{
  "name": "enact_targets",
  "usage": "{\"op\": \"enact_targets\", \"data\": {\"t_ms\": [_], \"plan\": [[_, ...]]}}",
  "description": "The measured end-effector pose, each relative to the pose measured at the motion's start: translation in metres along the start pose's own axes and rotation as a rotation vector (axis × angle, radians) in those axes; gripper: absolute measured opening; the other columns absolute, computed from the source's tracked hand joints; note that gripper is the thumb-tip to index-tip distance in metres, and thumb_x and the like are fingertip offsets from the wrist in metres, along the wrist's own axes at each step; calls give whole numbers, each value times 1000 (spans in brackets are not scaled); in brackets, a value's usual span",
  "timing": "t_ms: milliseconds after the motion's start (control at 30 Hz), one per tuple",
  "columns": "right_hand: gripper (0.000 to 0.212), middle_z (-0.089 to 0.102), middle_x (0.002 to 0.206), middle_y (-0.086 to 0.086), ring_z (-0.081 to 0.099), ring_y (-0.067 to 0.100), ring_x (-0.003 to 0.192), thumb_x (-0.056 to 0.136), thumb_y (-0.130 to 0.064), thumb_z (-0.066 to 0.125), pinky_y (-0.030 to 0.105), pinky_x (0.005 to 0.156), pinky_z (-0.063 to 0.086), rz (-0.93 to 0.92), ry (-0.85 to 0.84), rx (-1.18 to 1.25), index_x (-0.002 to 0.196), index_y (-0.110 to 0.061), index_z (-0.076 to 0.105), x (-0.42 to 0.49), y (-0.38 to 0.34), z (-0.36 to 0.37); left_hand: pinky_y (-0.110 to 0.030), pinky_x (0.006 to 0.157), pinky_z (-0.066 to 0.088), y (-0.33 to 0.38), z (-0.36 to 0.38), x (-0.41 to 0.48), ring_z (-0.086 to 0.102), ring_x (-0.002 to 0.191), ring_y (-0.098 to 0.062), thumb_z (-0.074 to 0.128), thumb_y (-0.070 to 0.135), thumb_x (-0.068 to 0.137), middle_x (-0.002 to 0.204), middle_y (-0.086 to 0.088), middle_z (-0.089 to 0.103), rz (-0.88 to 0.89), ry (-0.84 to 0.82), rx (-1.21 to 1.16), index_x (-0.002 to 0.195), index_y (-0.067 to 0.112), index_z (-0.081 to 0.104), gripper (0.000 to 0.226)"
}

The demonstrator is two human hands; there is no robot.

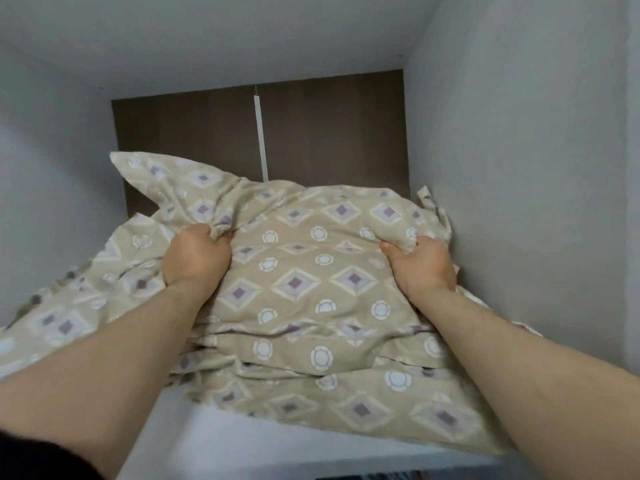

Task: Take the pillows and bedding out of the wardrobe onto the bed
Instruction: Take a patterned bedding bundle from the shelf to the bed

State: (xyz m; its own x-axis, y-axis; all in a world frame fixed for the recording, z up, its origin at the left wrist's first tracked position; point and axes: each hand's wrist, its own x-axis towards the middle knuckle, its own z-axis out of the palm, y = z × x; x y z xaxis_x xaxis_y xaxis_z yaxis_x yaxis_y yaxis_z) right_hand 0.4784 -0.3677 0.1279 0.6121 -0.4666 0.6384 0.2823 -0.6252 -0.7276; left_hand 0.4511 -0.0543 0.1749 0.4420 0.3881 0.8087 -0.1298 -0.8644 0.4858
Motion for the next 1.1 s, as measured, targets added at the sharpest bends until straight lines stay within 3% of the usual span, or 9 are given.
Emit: {"op": "enact_targets", "data": {"t_ms": [133,233,367,500,600,667,733,867,1100], "plan": [[45,50,69,-9,54,26,72,69,-66,64,32,63,36,-34,78,46,68,-24,45,-21,-25,-42,-34,58,32,6,-29,-5,44,60,-28,48,51,88,61,-5,48,22,77,-112,56,18,45,45],[45,38,63,-18,47,21,69,70,-66,62,33,64,37,-121,134,32,63,-28,39,-37,-59,-73,-33,56,27,9,-60,-1,37,56,-25,48,50,87,56,1,40,4,148,-233,55,18,41,46],[42,46,64,-19,50,18,68,68,-67,62,32,64,40,-222,219,27,65,-29,44,-62,-112,-101,-33,56,23,-6,-104,7,38,59,-28,54,44,86,53,0,35,9,228,-376,53,18,34,47],[48,57,71,-15,56,17,73,66,-66,63,35,68,46,-268,266,38,81,-21,60,-99,-152,-124,-36,50,20,-30,-138,13,37,55,-28,55,48,83,51,-2,35,6,298,-451,56,10,37,51],[45,64,79,-8,61,20,80,67,-62,64,37,73,49,-258,267,4,84,-20,62,-143,-160,-132,-39,49,28,-52,-145,-4,38,55,-27,55,51,82,54,-8,38,-10,271,-506,58,5,39,53],[42,63,77,-10,61,20,80,69,-59,66,37,73,49,-214,246,-50,84,-20,61,-174,-155,-138,-38,48,22,-62,-146,-29,36,55,-26,56,50,84,52,-7,35,-16,209,-517,55,8,35,55],[39,59,71,-15,58,13,71,70,-58,68,34,67,45,-178,242,-92,78,-21,59,-201,-149,-148,-36,50,16,-70,-150,-54,33,54,-26,57,48,86,50,-3,29,-5,149,-532,52,13,28,56],[42,56,65,-17,49,-2,62,67,-61,65,30,58,38,-143,287,-148,72,-21,56,-241,-150,-176,-34,51,19,-73,-163,-79,35,53,-29,59,42,84,50,-3,30,3,100,-590,52,13,28,54],[47,62,71,-15,58,9,71,64,-65,63,32,66,48,-117,316,-173,79,-21,60,-323,-178,-252,-37,46,30,-69,-229,-131,34,47,-29,59,49,82,46,-7,31,-46,55,-704,51,11,28,57]]}}
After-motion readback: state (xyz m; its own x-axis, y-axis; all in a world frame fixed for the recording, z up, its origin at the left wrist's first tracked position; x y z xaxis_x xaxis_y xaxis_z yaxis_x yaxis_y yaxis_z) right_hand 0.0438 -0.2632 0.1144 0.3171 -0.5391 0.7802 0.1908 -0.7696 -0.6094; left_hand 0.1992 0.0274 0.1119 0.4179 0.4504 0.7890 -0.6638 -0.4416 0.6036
